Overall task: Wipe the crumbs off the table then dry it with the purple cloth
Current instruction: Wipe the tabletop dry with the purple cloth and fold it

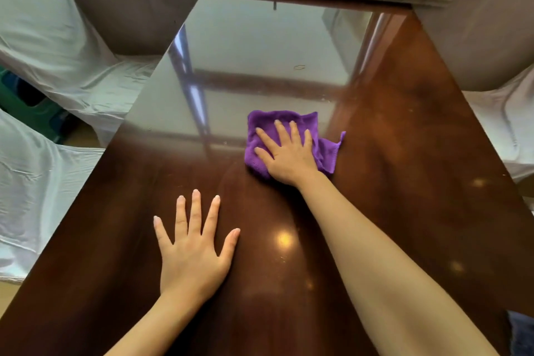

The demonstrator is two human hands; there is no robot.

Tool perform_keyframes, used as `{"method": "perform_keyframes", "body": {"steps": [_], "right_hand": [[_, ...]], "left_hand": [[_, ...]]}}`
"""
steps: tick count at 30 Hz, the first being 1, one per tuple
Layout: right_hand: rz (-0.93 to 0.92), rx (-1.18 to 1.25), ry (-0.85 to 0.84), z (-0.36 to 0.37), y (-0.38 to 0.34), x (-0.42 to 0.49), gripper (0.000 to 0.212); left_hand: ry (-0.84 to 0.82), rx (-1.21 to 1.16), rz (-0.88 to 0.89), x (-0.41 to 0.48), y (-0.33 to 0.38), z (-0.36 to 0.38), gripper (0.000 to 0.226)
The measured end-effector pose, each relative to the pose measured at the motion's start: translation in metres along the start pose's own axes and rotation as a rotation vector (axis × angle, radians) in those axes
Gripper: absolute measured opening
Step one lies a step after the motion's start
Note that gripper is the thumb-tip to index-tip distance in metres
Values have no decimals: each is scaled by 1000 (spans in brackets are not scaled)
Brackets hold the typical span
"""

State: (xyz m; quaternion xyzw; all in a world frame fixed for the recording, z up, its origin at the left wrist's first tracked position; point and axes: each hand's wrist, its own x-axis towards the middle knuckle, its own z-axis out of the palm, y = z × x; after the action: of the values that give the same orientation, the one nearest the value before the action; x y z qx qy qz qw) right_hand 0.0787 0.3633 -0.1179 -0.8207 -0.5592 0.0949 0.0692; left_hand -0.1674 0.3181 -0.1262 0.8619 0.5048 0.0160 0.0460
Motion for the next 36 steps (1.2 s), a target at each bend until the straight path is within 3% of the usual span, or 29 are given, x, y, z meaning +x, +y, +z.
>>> {"method": "perform_keyframes", "body": {"steps": [4, 12, 27, 36], "right_hand": [[-74, -29, -6, 7, -23, -8, 54], [-87, -26, 29, 5, -1, -45, 53], [254, -50, 64, -14, 109, -184, 54], [315, -34, 38, -2, 75, -250, 54]], "left_hand": [[14, 3, 0, 1, -2, 4, 75], [12, -13, -15, 3, -2, 2, 75], [10, -47, -44, 1, 2, 0, 92], [-18, -48, -13, -26, -7, -1, 88]]}}
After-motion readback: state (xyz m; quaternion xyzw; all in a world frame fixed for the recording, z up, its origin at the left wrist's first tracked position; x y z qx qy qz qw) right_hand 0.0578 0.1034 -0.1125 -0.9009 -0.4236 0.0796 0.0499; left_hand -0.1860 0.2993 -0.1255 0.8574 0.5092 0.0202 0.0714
